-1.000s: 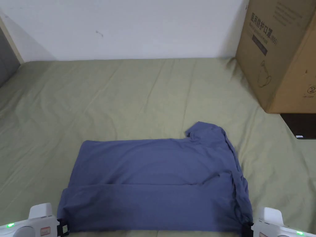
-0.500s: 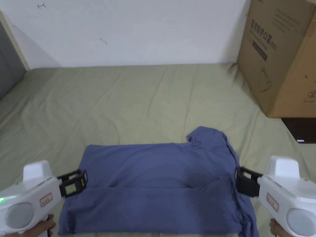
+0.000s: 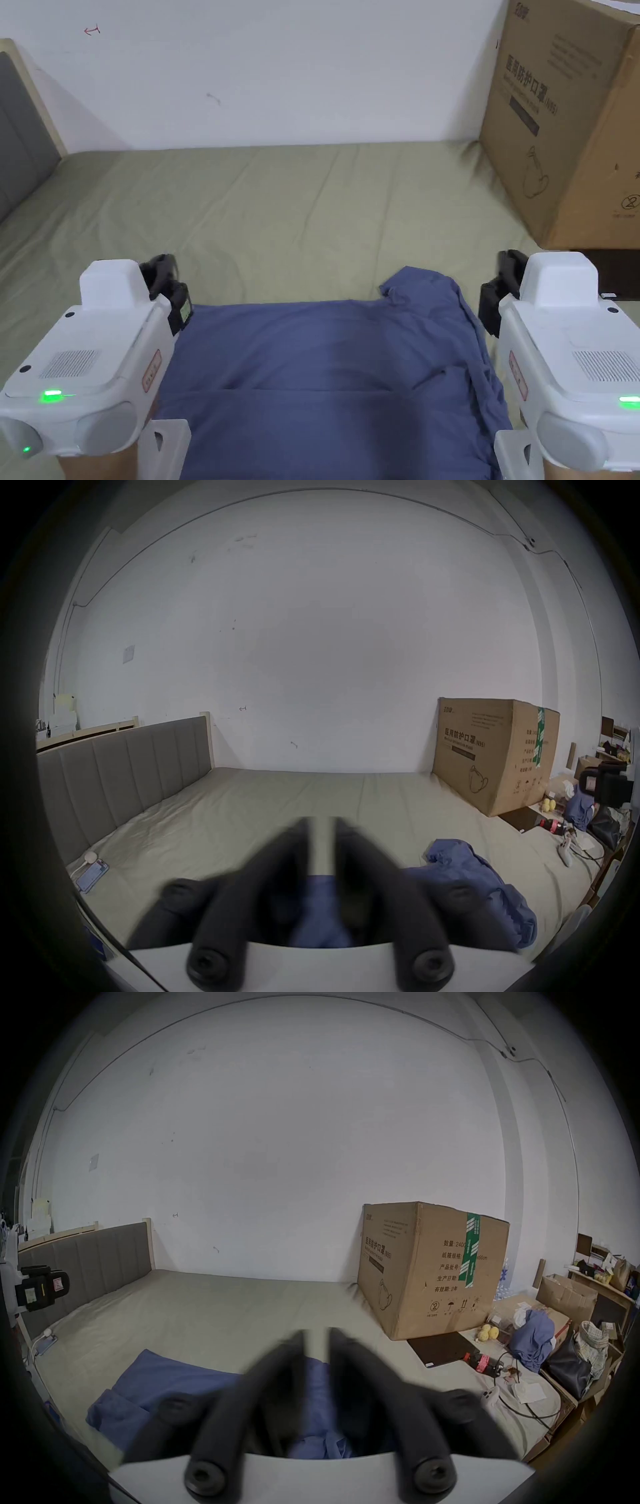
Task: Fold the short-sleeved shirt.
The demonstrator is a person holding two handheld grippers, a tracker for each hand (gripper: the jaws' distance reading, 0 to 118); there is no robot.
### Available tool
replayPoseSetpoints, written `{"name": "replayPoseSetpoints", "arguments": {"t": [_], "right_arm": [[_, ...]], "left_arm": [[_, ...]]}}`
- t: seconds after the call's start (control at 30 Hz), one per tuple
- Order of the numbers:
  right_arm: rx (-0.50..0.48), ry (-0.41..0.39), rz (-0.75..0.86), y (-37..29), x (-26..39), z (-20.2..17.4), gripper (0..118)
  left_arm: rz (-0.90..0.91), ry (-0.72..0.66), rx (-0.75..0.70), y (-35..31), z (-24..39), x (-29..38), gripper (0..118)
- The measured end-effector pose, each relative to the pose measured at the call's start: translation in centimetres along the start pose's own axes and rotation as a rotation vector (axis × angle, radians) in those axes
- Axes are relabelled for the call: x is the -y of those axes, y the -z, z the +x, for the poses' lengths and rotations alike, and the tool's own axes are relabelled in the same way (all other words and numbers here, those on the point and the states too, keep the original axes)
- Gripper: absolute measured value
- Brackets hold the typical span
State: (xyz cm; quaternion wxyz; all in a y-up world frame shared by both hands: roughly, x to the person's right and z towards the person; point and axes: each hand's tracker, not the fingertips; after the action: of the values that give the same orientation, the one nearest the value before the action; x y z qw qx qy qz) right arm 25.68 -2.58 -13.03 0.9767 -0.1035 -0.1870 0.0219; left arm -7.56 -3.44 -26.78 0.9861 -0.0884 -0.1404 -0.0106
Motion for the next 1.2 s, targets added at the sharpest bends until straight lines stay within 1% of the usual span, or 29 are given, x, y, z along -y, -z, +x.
{"name": "replayPoseSetpoints", "arguments": {"t": [0.1,0.17,0.3,0.47,0.53,0.63,0.77,0.83,0.87,0.9,0.93,0.97,1.0,1.03,1.13,1.17,1.2], "right_arm": [[-0.012,-0.015,-0.008,0.6,0.4,0.1,1],[-0.014,-0.019,-0.013,1.0,0.6,0.0,1],[-0.018,-0.009,-0.026,2.5,0.5,0.2,1],[-0.015,-0.018,-0.045,5.6,0.3,0.1,1],[-0.015,-0.015,-0.057,7.2,0.3,0.1,1],[-0.008,-0.020,-0.075,9.5,0.3,-0.1,1],[-0.002,-0.022,-0.106,12.6,0.7,-0.3,1],[0.002,-0.025,-0.123,14.0,1.0,-0.4,1],[0.004,-0.028,-0.130,14.7,1.2,-0.5,1],[0.006,-0.030,-0.137,15.3,1.4,-0.5,1],[0.009,-0.029,-0.146,16.0,1.6,-0.5,1],[0.010,-0.029,-0.155,16.6,1.9,-0.6,1],[0.012,-0.031,-0.161,17.1,2.1,-0.6,1],[0.014,-0.034,-0.171,17.7,2.4,-0.6,1],[0.019,-0.038,-0.200,19.0,3.3,-0.6,1],[0.022,-0.035,-0.210,19.4,3.7,-0.6,1],[0.023,-0.034,-0.217,19.6,3.9,-0.6,1]], "left_arm": [[-0.046,-0.027,0.043,0.4,-0.3,0.3,0],[-0.056,-0.029,0.024,1.0,-0.4,0.5,0],[-0.172,-0.004,0.011,4.5,-1.6,0.5,0],[-0.319,-0.064,0.058,12.2,-4.9,1.1,0],[-0.407,-0.041,0.039,16.2,-6.2,2.0,0],[-0.525,-0.101,0.049,21.7,-8.1,3.7,0],[-0.667,-0.034,0.038,27.6,-9.0,6.7,0],[-0.753,-0.034,0.035,30.3,-9.3,8.3,0],[-0.782,-0.046,0.027,31.5,-9.4,8.9,8],[-0.812,-0.050,0.011,32.4,-9.6,9.6,20],[-0.849,-0.058,0.014,33.5,-9.7,10.2,41],[-0.868,-0.071,-0.001,34.6,-9.9,10.9,75],[-0.885,-0.078,-0.009,35.2,-9.9,11.4,93],[-0.900,-0.067,-0.021,36.4,-10.7,12.5,101],[-0.919,-0.031,-0.033,38.1,-10.4,14.0,99],[-0.935,-0.022,-0.036,38.4,-10.5,14.7,89],[-0.945,-0.019,-0.033,38.6,-10.4,15.0,76]]}}
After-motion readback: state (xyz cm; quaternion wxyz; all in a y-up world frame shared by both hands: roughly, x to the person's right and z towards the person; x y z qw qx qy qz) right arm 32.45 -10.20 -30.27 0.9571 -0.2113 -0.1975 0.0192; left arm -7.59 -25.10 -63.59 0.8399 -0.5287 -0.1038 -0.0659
